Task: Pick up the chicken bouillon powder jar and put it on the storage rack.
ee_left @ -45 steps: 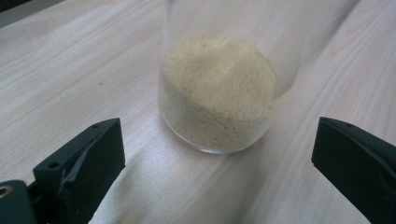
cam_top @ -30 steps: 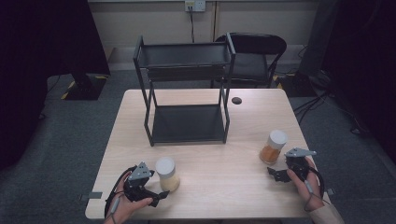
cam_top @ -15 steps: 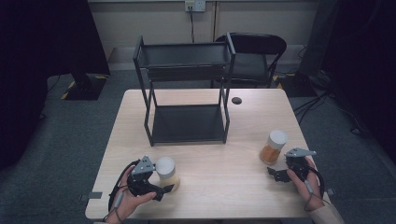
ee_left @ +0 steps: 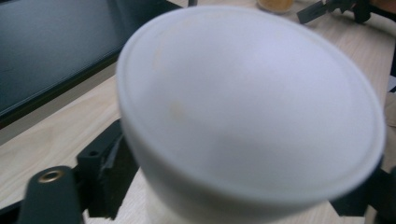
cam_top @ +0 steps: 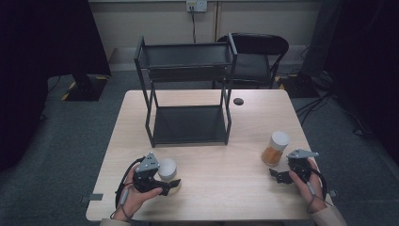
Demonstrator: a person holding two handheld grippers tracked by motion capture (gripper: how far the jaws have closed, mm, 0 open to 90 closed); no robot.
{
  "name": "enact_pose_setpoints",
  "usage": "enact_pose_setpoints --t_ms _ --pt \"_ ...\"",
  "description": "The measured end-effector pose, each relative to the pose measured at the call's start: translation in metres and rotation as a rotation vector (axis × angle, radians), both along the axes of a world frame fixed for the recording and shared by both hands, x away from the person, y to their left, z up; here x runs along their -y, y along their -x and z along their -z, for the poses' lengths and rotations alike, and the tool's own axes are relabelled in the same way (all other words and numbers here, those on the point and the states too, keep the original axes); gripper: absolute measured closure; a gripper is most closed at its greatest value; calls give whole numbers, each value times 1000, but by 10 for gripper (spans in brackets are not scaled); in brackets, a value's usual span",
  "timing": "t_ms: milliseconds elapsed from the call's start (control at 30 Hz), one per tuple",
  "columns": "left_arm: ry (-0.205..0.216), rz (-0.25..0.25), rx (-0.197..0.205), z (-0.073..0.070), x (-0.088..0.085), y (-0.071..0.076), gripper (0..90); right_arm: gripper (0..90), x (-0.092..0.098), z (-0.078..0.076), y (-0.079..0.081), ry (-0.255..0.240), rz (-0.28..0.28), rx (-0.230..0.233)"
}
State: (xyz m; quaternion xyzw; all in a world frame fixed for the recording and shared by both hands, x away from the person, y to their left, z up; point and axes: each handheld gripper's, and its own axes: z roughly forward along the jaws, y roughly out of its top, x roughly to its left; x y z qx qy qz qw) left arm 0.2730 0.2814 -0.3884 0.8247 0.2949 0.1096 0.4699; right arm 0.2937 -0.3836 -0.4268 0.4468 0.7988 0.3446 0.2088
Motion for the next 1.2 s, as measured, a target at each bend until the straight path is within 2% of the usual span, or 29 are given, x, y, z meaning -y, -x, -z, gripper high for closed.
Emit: enact_pose_setpoints --t_ms 67,100,200,233,500,600,667,900,1100,1200 --pt "-1 -7 3 0 2 0 199 0 0 0 0 0 0 0" --pt "-1 -8 1 -1 3 -1 236 0 0 0 0 0 0 0" --pt "24 -18 -2 1 1 -2 259 0 0 0 0 0 0 0" --pt "30 -13 7 2 1 -3 298 0 0 0 0 0 0 0" --pt "9 -10 24 -1 4 -3 325 0 0 0 0 0 0 0" --pt "-18 -4 41 -5 8 -2 334 0 0 0 0 0 0 0" --pt "-21 -4 49 -5 9 -2 337 0 0 0 0 0 0 0" --pt "7 -18 27 -4 7 -7 341 0 0 0 0 0 0 0" --pt "11 -16 18 -10 9 -16 342 0 0 0 0 0 0 0" --pt "32 -13 9 -15 8 -23 341 0 0 0 0 0 0 0"
